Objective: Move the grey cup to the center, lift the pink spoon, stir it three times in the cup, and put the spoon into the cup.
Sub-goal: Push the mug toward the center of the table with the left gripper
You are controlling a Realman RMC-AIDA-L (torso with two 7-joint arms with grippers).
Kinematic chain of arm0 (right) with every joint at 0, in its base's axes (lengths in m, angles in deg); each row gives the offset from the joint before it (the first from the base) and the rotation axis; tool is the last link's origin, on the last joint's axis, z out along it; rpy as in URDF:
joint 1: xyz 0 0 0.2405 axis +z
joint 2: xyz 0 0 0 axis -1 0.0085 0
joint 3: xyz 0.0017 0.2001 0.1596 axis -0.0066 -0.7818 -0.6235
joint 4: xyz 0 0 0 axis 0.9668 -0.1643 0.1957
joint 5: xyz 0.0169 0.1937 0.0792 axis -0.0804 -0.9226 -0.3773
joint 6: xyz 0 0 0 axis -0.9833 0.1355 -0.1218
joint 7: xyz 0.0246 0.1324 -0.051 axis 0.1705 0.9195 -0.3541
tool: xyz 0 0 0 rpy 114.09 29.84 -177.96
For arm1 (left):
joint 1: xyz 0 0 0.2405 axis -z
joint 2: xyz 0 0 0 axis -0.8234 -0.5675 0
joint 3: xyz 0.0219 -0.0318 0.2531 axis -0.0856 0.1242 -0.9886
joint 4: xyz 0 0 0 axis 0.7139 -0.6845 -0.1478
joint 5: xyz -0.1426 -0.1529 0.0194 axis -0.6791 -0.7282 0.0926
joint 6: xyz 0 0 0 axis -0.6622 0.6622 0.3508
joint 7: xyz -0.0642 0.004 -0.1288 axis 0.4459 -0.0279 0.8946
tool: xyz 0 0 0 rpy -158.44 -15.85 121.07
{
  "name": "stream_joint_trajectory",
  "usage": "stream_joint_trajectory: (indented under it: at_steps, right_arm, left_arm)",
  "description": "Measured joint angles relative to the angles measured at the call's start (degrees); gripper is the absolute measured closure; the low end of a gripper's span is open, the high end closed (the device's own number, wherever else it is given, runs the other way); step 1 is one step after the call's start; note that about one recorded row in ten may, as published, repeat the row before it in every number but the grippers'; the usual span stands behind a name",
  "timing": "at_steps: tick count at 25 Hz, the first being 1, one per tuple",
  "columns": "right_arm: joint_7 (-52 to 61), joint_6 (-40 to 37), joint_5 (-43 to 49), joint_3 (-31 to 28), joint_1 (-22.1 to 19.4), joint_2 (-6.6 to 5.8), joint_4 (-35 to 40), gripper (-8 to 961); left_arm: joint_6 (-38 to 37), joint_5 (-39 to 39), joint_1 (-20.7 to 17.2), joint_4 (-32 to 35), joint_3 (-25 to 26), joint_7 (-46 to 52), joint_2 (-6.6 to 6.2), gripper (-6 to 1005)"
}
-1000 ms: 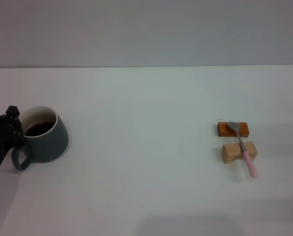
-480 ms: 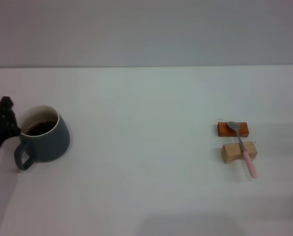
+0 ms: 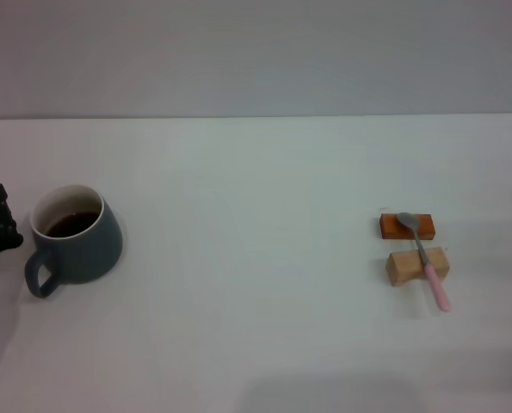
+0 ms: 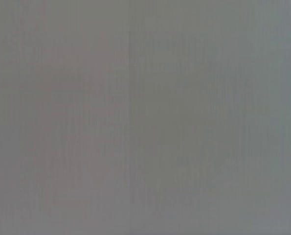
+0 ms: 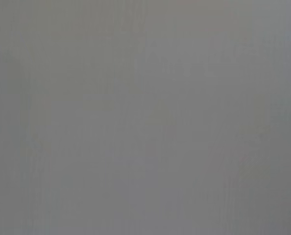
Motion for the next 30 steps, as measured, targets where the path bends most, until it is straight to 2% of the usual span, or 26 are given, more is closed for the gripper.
stream_joint_trajectory:
  at_steps: [1, 7, 22, 28, 30]
  right_arm:
    - [0.0, 0.0, 0.0, 0.0, -0.1, 0.01, -0.1, 429]
    - [-0.1, -0.1, 0.1, 0.0, -0.3, 0.01, -0.5, 429]
    - [-0.2, 0.3, 0.1, -0.3, 0.3, -0.34, 0.0, 430]
    - [-0.2, 0.0, 0.1, -0.4, 0.4, -0.34, 0.0, 430]
    - [-0.2, 0.0, 0.1, -0.4, 0.4, -0.34, 0.0, 430]
  left_arm:
    - [2.9, 0.4, 0.6, -0.4, 0.0, -1.2, -0.03, 963]
    - [5.1, 1.5, 1.4, -0.4, -0.6, -1.7, -0.02, 960]
    - [4.8, 12.5, 1.5, 1.4, -1.3, 3.7, 0.14, 951]
    - [4.7, 13.3, 1.2, 2.7, -4.0, 5.7, 0.29, 947]
    - [4.6, 13.3, 1.0, 3.4, -6.4, 6.6, 0.50, 946]
